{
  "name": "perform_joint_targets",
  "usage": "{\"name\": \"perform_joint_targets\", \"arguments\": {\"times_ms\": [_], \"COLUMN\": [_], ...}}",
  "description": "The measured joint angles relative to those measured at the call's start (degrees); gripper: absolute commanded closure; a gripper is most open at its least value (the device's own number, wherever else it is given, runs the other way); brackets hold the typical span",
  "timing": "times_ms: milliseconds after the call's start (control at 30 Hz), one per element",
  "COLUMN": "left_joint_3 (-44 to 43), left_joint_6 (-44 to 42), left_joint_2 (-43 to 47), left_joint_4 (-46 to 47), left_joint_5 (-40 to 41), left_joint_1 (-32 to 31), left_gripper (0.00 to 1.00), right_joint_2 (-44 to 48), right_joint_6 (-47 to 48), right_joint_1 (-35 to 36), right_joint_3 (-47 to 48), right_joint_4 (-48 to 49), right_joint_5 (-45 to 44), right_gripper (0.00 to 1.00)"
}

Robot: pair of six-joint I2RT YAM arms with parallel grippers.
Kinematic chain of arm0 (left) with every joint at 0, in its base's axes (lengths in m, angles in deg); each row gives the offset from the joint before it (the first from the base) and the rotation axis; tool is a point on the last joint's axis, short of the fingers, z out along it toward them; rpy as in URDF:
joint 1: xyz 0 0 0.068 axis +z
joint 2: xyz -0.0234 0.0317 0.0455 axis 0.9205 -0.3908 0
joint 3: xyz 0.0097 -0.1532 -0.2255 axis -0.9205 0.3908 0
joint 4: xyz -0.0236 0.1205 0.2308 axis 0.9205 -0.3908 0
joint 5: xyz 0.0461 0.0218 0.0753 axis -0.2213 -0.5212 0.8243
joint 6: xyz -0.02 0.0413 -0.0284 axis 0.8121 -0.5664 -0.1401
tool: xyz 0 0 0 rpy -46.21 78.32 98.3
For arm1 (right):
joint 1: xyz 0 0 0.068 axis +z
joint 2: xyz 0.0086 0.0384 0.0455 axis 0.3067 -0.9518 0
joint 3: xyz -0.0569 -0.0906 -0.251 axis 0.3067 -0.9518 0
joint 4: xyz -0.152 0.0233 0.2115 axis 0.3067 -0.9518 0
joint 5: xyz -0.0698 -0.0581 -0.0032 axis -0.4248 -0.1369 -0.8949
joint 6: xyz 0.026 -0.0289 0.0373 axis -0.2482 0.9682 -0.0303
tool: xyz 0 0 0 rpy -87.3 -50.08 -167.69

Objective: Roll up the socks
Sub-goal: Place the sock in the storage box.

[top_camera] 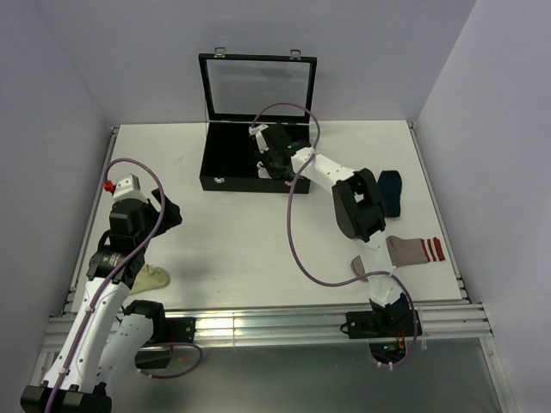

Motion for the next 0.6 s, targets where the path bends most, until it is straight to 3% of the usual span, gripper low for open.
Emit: {"name": "perform_joint_targets", "arguments": {"times_ms": [67,133,167,267,367,600], "left_joint_3": [0.0,0.0,0.0,0.0,0.0,0.0], "left_joint_6": [0.0,0.0,0.0,0.0,0.0,0.0], "left_joint_2": [0.0,0.0,0.0,0.0,0.1,0.3], "left_joint_4": [0.0,0.0,0.0,0.0,0.0,0.0], "left_joint_5": [0.0,0.0,0.0,0.0,0.0,0.0], "left_joint_1": [0.0,-0.1,-0.1,-0.1,-0.1,-0.1], "left_gripper": [0.12,0.12,0.12,0.12,0.12,0.12], "right_joint_2": [0.0,0.0,-0.1,-0.2,-0.2,-0.2], "right_joint_6": [1.0,2.0,2.7,4.4,5.6,5.0], "right_joint_1": [0.0,0.0,0.0,0.0,-0.2,-0.3], "right_joint_3": [0.1,0.4,0.8,1.8,2.5,3.3], "right_joint_4": [-0.1,-0.4,-1.0,-2.6,-4.0,-6.0], "right_joint_5": [0.4,0.8,1.3,2.8,4.8,8.7], "right_gripper": [1.00,0.87,0.76,0.57,0.46,0.38]}}
